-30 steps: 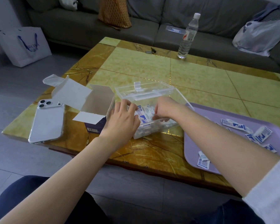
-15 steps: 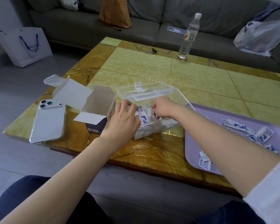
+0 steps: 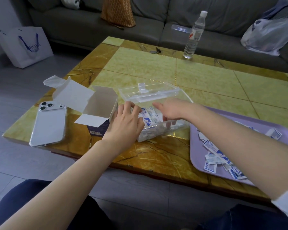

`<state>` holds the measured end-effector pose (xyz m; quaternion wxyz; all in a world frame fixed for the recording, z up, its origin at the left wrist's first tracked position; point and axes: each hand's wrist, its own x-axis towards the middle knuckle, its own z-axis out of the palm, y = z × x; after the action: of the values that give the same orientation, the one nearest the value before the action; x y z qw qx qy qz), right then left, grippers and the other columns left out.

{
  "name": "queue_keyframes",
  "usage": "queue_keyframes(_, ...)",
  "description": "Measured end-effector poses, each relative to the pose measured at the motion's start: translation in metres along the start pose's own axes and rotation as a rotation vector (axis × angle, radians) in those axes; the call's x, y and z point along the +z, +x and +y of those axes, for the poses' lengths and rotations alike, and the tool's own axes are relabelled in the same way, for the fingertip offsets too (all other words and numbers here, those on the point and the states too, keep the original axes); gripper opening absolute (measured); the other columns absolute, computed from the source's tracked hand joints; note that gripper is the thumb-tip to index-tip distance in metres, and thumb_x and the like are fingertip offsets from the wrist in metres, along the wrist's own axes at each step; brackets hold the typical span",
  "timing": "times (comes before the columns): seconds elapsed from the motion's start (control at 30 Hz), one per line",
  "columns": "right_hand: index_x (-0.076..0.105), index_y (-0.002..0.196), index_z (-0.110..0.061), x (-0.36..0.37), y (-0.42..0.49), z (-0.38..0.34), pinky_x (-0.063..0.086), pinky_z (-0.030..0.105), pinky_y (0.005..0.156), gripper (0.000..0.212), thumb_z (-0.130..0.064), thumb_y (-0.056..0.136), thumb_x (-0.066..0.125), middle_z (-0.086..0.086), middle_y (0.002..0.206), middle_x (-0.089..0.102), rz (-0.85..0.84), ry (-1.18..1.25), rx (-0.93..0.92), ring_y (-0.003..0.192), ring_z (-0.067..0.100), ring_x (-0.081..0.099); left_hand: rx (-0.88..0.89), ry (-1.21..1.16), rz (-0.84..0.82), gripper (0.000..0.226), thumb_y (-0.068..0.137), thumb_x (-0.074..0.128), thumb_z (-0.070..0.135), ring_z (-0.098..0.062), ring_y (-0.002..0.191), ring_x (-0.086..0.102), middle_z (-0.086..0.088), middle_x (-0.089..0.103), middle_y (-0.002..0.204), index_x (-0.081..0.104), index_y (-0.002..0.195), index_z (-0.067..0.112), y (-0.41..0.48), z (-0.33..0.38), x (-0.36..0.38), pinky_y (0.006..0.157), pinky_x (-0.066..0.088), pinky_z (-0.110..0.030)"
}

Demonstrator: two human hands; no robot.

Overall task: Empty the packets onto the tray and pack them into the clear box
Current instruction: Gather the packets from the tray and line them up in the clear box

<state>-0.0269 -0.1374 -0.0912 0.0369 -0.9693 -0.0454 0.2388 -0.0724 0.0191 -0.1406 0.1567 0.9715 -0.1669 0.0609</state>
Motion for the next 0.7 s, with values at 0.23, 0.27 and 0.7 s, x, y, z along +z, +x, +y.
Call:
queue_keyframes(0.23,0.069,0.105,-0.011,0.002,0.020,0.006,0.047,0.017,0.060,0.020,-0.018,0.088,0.061,-0.004,0.082,0.065,-0.286,0.011,0.141,0.061,0.003,0.056,0.007,0.021,-0.007,0.036,0.099,0.027,0.028,-0.022,0.114,0.034,-0.007,0.034,0.128,0.039,0.130,0.013,0.000,0.000,0.000,0.097,0.032,-0.032)
queue_keyframes(0.27,0.068,0.103,-0.013,0.002,0.022,0.006,0.047,0.015,0.058,0.017,-0.019,0.089,0.060,-0.006,0.078,0.063,-0.313,-0.004,0.151,0.060,0.002,0.055,0.009,0.024,-0.004,0.037,0.099,0.025,0.029,-0.022,0.114,0.035,-0.007,0.034,0.128,0.039,0.130,0.013,0.000,0.000,0.000,0.097,0.032,-0.032)
queue_keyframes(0.7,0.063,0.119,-0.009,0.008,0.033,0.006,0.048,0.019,0.076,0.032,-0.023,0.091,0.059,-0.003,0.099,0.067,-0.336,0.054,0.225,0.104,0.008,0.060,0.008,0.012,-0.014,0.036,0.099,0.027,0.028,-0.023,0.116,0.033,-0.008,0.032,0.129,0.037,0.130,0.013,0.000,-0.001,0.000,0.098,0.031,-0.032)
